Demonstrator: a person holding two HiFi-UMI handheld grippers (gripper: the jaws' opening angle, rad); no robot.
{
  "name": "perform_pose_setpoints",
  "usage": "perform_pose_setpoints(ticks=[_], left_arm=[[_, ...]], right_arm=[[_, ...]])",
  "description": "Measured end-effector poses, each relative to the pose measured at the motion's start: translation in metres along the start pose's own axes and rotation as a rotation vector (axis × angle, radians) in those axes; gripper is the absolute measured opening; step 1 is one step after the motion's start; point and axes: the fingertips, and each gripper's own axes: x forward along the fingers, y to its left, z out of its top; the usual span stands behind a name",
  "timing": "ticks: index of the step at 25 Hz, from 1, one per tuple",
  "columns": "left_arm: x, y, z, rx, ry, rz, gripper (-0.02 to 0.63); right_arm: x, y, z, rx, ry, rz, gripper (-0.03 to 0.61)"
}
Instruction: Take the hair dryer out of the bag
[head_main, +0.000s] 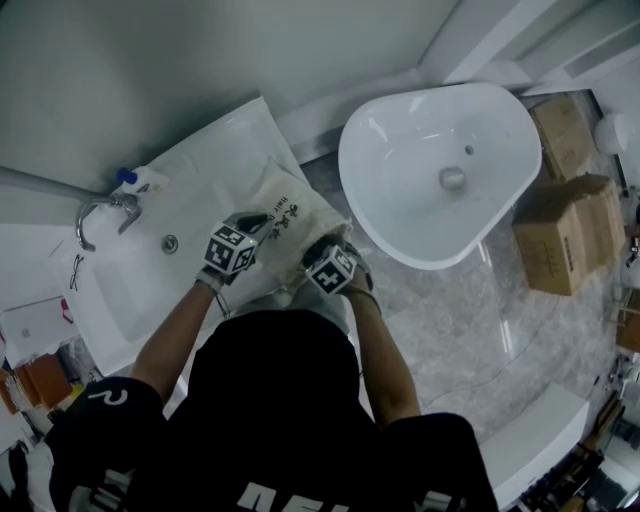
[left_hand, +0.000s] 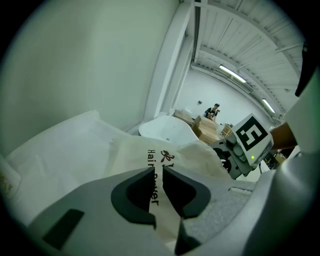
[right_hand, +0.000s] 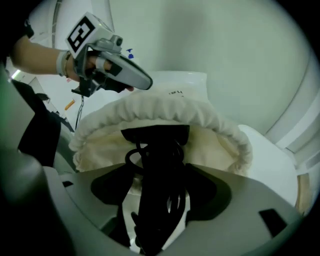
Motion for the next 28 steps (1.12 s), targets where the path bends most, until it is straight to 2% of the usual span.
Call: perform_pose_setpoints(ticks=[2,3,16,21,28], left_arm=[[0.001,-0.002,-0.004,-0.003,0.006,-0.002,0.044],[0.001,-0.002,-0.004,-0.005,0.007,-0.004,0.044],[0.012,-0.001,-0.013,0.007,0.032,0.006,0.043],[0.015,0.0,-0.013,0.015,0.041,0.018,0.043],[0.014,-0.009,-0.008,0.049,0.031,0.003,0.043]], right_arm=[[0.003,-0.005,0.001,0.042,-0.023,-0.039,0.308],[0.004,-0.009,0.001,0.063,-0.033,-0.056,0.239],[-0.023,-0.004,-0.008,0.151,-0.105,-0.064,0.225],[-0.05,-0.008,-0.032,0.213,-0.122,-0.122,0.225],[-0.092,-0.018,-0.069,0.357,-0.194,-0.213,0.225]])
